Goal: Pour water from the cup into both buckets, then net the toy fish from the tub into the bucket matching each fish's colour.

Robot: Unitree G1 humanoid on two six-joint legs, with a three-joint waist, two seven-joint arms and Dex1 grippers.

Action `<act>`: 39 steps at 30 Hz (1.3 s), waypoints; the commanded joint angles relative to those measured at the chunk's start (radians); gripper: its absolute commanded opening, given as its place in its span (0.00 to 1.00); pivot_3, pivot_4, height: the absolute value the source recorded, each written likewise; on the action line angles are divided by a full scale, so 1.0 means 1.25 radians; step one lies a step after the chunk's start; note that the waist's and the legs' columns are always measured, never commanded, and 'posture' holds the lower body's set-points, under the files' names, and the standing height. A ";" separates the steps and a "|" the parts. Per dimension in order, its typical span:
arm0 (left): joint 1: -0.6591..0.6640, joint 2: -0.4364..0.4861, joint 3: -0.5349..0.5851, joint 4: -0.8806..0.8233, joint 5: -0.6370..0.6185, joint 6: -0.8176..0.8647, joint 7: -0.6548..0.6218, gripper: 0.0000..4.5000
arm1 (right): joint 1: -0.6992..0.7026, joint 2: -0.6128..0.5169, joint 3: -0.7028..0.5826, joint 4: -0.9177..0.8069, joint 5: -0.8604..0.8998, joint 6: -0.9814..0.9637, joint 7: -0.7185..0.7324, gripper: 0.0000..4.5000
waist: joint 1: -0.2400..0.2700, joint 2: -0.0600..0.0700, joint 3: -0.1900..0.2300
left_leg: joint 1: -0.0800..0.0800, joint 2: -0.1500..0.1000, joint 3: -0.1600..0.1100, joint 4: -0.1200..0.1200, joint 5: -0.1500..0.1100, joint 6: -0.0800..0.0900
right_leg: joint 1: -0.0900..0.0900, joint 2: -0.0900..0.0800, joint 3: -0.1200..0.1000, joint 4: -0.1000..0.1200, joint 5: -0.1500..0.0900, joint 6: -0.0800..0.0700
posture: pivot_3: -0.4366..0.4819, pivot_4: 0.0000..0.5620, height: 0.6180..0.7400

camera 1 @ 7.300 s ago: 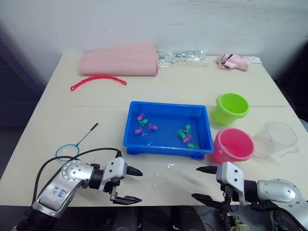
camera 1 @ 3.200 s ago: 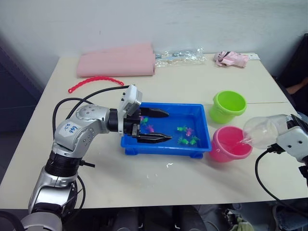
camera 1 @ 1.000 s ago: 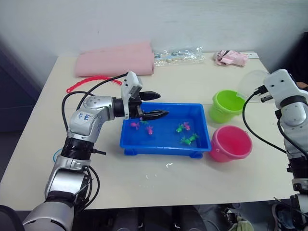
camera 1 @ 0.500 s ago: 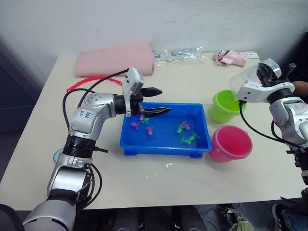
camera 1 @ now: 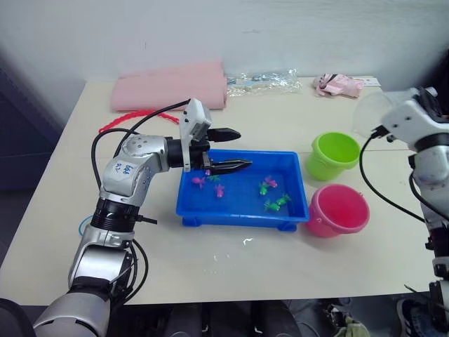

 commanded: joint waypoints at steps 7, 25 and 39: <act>0.023 0.015 0.013 -0.139 -0.146 0.097 -0.099 1.00 | 0.137 0.248 -0.436 -0.324 0.479 0.409 0.052 0.01 | -0.004 0.000 0.000 | 0.001 0.001 0.000 0.001 0.000 0.000 | 0.000 0.001 0.001 0.002 0.000 0.000 | 0.48 0.27 0.98; 0.029 0.049 -0.007 -0.187 -0.170 0.140 -0.151 1.00 | 0.322 0.394 -0.524 -0.276 0.626 0.391 0.003 0.01 | -0.004 0.001 -0.001 | 0.001 0.000 0.000 0.000 0.000 0.000 | 0.000 0.001 0.002 0.001 0.000 0.000 | 0.48 0.27 0.98; 0.024 0.060 -0.007 -0.161 -0.161 0.146 -0.160 1.00 | 0.621 0.383 -0.474 -0.656 0.592 0.484 -0.024 0.99 | -0.004 0.003 -0.001 | 0.001 0.000 0.000 0.000 0.000 0.000 | 0.000 0.001 0.002 0.001 0.000 0.000 | 0.48 0.27 0.98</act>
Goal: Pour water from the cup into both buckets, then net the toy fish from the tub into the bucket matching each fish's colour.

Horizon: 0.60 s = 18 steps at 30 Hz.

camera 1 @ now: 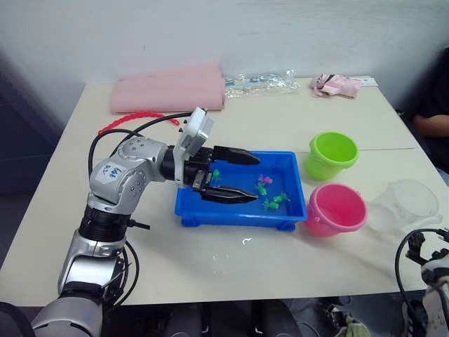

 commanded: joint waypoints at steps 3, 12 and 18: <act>0.015 0.018 0.005 -0.011 -0.005 -0.009 -0.006 1.00 | 0.080 -0.065 -0.074 -0.252 0.102 0.109 0.057 0.99 | -0.001 0.000 0.000 | 0.000 0.000 0.000 0.000 0.000 0.000 | 0.000 0.000 0.000 -0.001 0.000 0.000 | 0.48 0.27 0.98; 0.098 0.067 0.034 -0.050 -0.027 -0.020 -0.009 1.00 | 0.117 -0.380 -0.206 -0.370 0.682 0.217 0.368 0.99 | 0.000 -0.001 0.001 | 0.001 0.000 0.000 0.000 -0.001 0.002 | 0.001 0.000 0.000 -0.002 0.000 0.000 | 0.48 0.27 0.98; 0.220 0.173 0.058 -0.117 0.038 -0.069 0.005 1.00 | -0.134 -0.559 0.115 -0.275 0.725 0.195 0.486 0.99 | -0.011 -0.005 0.001 | 0.001 0.000 -0.001 0.000 -0.002 0.003 | 0.001 -0.001 0.001 -0.003 0.000 0.000 | 0.48 0.27 0.98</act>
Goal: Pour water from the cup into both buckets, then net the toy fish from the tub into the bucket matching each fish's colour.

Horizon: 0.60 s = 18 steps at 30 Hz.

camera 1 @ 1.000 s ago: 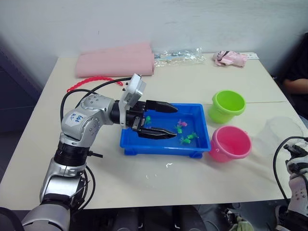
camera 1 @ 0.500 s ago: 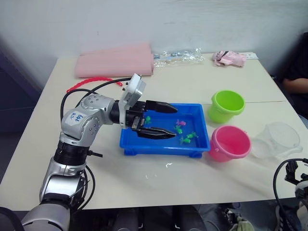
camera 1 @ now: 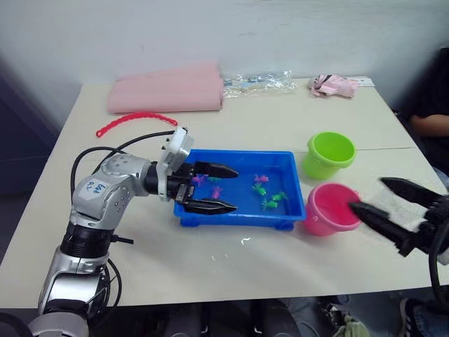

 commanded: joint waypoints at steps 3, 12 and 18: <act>0.128 0.100 0.095 -0.042 0.032 -0.034 0.042 1.00 | -0.223 -0.062 0.296 0.094 -0.073 -0.037 0.128 0.99 | 0.001 -0.001 0.001 | -0.001 -0.001 0.000 0.000 0.000 0.000 | -0.001 -0.001 0.000 0.000 0.000 -0.001 | 0.48 0.27 0.98; 0.431 0.265 0.396 0.014 0.048 0.007 0.106 1.00 | -0.495 0.004 0.577 0.228 -0.242 -0.088 0.288 0.99 | 0.000 -0.004 0.002 | -0.003 -0.002 -0.001 0.000 -0.001 0.001 | -0.001 -0.006 -0.003 0.000 0.000 -0.001 | 0.48 0.27 0.98; 0.619 0.344 0.525 0.141 0.140 -0.090 0.071 1.00 | -0.558 0.059 0.639 0.267 -0.300 -0.105 0.345 0.99 | 0.000 -0.004 0.003 | -0.003 -0.002 -0.001 -0.001 -0.002 0.000 | -0.002 -0.007 -0.006 0.000 0.000 -0.001 | 0.48 0.27 0.98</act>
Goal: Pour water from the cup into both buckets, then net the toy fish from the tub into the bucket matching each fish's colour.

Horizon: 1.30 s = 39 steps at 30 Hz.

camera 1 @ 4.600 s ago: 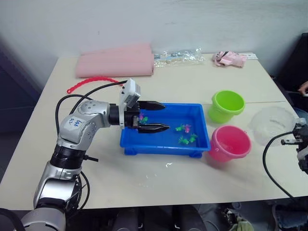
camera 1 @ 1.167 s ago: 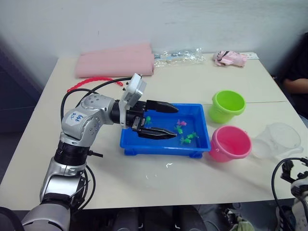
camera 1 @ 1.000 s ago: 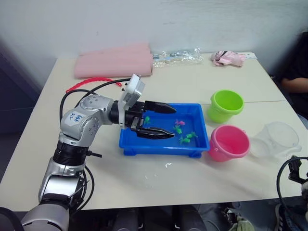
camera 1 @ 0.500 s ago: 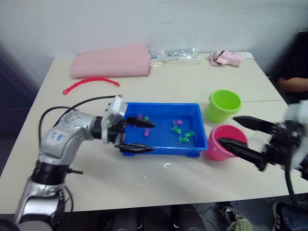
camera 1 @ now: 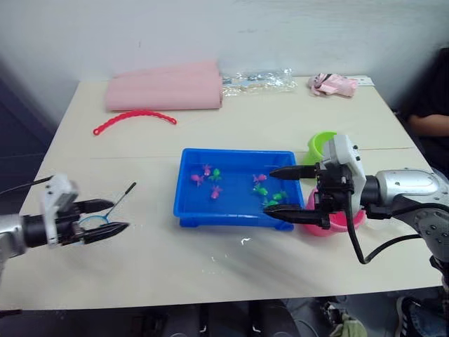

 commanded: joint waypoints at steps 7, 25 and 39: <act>0.004 0.095 0.019 0.277 0.137 -0.166 -0.005 1.00 | -0.010 0.045 0.003 -0.008 -0.061 -0.036 0.034 0.99 | 0.008 0.000 0.000 | 0.000 0.000 0.000 0.000 -0.006 -0.005 | -0.002 -0.003 0.001 -0.002 0.000 0.000 | 0.48 0.27 0.98; -0.649 -0.047 -0.474 0.720 0.412 -0.188 0.066 1.00 | 0.122 0.057 -0.093 -0.151 -0.045 0.013 -0.112 0.99 | 0.002 -0.013 -0.001 | -0.001 0.001 0.018 0.001 -0.003 0.002 | -0.013 0.000 0.000 0.009 0.000 0.000 | 0.48 0.27 0.98; -0.724 -0.145 -0.548 0.876 0.513 -0.307 0.107 0.53 | 0.162 0.058 -0.139 -0.217 -0.008 0.039 -0.192 1.00 | 0.014 -0.011 -0.003 | 0.001 0.000 0.018 0.003 -0.003 0.004 | -0.012 -0.003 0.002 0.013 0.000 0.000 | 0.48 0.27 0.98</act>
